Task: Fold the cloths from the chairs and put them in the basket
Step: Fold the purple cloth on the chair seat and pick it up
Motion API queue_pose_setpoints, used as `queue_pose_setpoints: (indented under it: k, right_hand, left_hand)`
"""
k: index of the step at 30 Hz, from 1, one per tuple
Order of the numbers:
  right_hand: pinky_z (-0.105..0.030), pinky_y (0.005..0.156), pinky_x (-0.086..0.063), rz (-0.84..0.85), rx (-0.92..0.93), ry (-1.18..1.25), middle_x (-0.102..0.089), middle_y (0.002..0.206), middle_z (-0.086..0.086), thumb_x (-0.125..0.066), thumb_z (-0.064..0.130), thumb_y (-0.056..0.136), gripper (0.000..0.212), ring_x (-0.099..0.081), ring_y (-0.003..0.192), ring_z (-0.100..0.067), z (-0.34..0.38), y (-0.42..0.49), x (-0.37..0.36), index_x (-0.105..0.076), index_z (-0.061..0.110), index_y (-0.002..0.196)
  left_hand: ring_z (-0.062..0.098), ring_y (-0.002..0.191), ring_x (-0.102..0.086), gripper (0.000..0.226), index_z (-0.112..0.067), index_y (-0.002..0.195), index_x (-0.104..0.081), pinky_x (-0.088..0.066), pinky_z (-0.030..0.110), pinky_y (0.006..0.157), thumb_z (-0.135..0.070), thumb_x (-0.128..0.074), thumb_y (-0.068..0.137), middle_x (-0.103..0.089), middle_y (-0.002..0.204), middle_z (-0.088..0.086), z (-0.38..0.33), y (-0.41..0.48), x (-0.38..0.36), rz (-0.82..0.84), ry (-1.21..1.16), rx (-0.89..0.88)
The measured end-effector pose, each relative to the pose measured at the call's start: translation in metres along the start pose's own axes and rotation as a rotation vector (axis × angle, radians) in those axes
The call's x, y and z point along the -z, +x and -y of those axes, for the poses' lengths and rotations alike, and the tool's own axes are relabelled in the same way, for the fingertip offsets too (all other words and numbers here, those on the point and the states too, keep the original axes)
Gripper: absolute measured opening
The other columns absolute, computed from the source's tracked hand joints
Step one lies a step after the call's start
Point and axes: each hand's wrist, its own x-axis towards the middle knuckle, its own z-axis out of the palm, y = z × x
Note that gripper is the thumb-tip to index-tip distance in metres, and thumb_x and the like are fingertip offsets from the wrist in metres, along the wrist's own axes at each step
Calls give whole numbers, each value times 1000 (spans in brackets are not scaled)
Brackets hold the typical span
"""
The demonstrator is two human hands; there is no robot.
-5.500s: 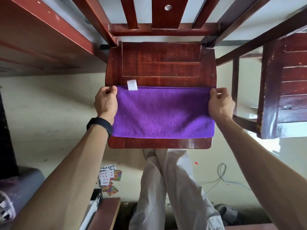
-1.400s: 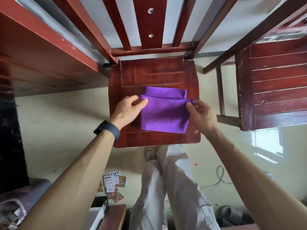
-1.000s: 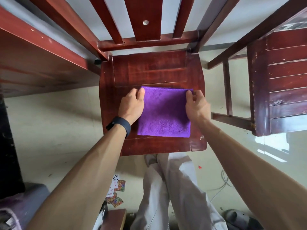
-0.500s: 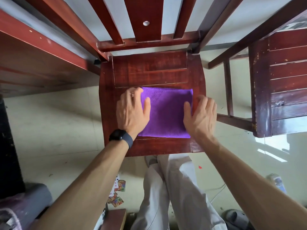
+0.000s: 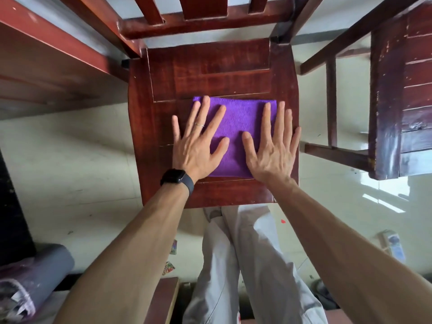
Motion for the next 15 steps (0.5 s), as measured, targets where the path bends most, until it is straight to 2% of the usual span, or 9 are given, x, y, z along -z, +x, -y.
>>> queue_pose_setpoints:
  k: [2,4,6,8,9,12,15]
  right_hand:
    - [-55,121,-15,6,-95,20,-15,168,-8,-32,60,101,73,-15,154,-28,3,-5,12,-18,22,161]
    - [-52,117,-24,-9,-239,137,-29,162,-12,-45,55,99,72,-28,146,-33,0,-8,28,-31,15,157]
    - [-43,110,-30,8,-339,313,-50,144,-13,-55,49,95,61,-42,129,-34,-6,-6,41,-47,15,145]
    - [-39,105,-37,87,-428,461,-63,123,-9,-62,46,91,49,-50,118,-30,-9,1,51,-56,18,130]
    - [-39,104,-40,143,-487,529,-65,118,-7,-65,45,88,47,-53,116,-28,-8,7,55,-57,17,126]
    - [-39,98,-48,292,-611,625,-64,112,-4,-74,39,82,48,-61,111,-28,2,23,58,-56,13,118]
    - [-31,85,-51,398,-629,601,-67,105,-1,-77,37,79,45,-65,100,-24,6,33,57,-61,16,116]
  left_hand:
    - [26,153,-9,69,-37,157,-20,-12,63,116,-54,-44,94,-6,167,0,2,-2,13,-9,-42,151]
    - [31,148,-26,65,-28,156,-29,-25,58,115,-46,-46,96,-19,164,9,4,-5,29,-79,-114,260]
    - [30,133,-46,61,-20,151,-39,-40,48,107,-40,-52,95,-39,153,12,4,-8,42,-139,-221,290]
    - [26,112,-59,55,-20,143,-47,-48,40,97,-37,-59,92,-53,133,7,-1,-7,52,-113,-416,444]
    - [26,106,-61,52,-19,138,-50,-49,36,94,-36,-62,91,-55,123,4,-4,-4,55,-72,-514,565]
    - [25,106,-65,45,-16,124,-59,-45,23,88,-33,-72,85,-67,107,1,-9,7,57,53,-702,905]
    - [23,100,-68,34,-15,113,-70,-53,31,89,-26,-78,81,-73,99,1,-6,15,59,111,-873,1026]
